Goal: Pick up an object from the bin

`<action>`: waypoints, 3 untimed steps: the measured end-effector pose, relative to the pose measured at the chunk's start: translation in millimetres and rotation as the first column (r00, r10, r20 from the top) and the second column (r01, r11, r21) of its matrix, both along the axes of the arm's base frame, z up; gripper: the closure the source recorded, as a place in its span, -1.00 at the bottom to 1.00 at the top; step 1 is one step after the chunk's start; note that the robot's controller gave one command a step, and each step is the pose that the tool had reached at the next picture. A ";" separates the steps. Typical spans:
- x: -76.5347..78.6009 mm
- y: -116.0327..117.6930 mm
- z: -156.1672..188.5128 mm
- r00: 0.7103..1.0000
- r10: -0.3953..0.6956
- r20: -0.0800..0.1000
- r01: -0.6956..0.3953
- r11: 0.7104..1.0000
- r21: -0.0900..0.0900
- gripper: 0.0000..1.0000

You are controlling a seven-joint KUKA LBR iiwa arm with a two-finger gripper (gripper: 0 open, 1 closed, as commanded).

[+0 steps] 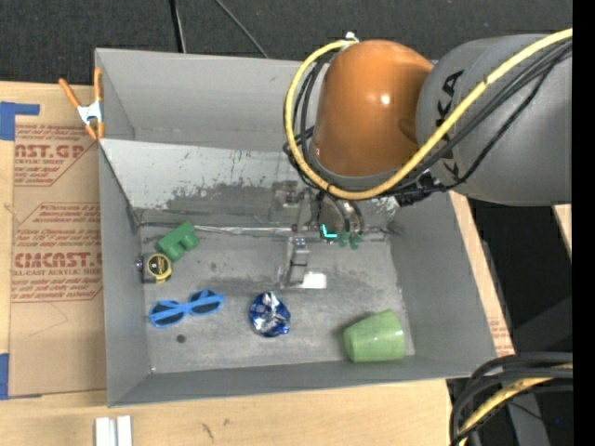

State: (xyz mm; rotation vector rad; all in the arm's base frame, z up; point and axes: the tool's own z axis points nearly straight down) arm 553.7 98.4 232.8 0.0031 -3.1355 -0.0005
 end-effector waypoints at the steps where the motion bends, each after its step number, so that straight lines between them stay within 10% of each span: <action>1: -18.8 -28.2 -158.6 0.983 0.185 -0.004 -0.185 0.983 0.000 -1.00; 2: -16.3 -27.3 -154.8 0.983 0.183 0.005 -0.183 0.983 0.001 1.00; 3: -16.4 -27.5 -154.9 0.983 0.183 0.005 -0.183 0.983 0.001 -1.00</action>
Offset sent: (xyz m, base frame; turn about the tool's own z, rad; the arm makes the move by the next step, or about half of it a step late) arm -0.0159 -0.0281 -0.1542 -0.1845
